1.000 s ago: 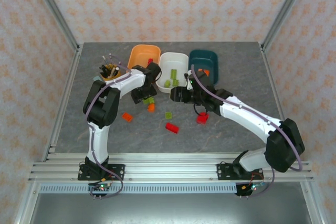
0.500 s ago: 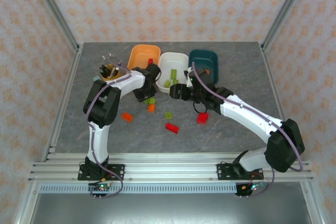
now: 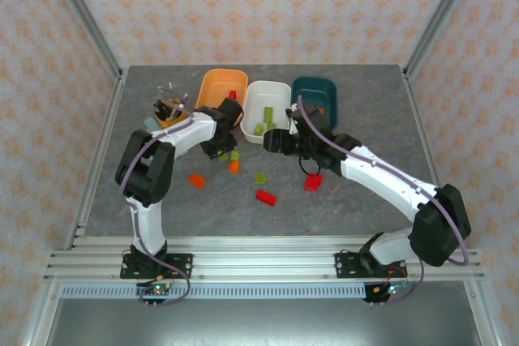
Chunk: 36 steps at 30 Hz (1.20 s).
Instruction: Sort the legos into containers by color
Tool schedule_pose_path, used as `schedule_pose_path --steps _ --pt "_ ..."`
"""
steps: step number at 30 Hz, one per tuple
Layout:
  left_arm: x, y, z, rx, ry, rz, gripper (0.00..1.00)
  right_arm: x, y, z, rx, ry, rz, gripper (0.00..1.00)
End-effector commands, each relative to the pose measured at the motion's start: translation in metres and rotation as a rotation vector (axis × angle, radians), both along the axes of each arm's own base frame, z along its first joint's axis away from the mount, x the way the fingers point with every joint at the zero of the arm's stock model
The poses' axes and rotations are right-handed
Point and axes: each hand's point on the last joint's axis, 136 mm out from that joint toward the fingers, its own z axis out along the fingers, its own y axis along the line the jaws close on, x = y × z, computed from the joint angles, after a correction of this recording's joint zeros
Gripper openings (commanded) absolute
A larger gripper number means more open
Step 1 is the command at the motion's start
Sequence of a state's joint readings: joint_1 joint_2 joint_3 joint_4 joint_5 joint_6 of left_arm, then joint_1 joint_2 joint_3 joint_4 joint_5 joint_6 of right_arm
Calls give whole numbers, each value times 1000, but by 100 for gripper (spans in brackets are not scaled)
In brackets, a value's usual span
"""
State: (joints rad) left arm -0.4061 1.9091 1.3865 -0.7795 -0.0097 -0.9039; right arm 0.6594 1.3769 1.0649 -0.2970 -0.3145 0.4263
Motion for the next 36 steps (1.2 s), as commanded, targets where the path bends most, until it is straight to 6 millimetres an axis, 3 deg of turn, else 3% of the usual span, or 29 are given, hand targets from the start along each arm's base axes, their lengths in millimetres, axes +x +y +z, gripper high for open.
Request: schedule_pose_path --steps 1,4,9,16,20,25,29,36 --pt "-4 4 47 20 -61 -46 35 12 -17 31 39 -50 -96 64" --pt "6 -10 73 -5 -97 -106 35 22 -30 38 63 -53 -163 64" --pt "39 -53 114 -8 -186 -260 35 45 -51 48 93 -53 -292 63" --pt "99 -105 113 -6 -236 -382 36 77 -75 56 149 -27 -436 64" --pt "131 -117 97 41 -253 -411 36 92 -80 58 173 -4 -482 64" --pt "159 -116 72 88 -275 -407 36 109 -85 52 267 74 -535 65" --pt "167 -108 47 122 -252 -390 37 116 -86 49 291 109 -552 65" --pt "163 -101 19 163 -193 -381 38 114 -83 42 277 136 -540 66"
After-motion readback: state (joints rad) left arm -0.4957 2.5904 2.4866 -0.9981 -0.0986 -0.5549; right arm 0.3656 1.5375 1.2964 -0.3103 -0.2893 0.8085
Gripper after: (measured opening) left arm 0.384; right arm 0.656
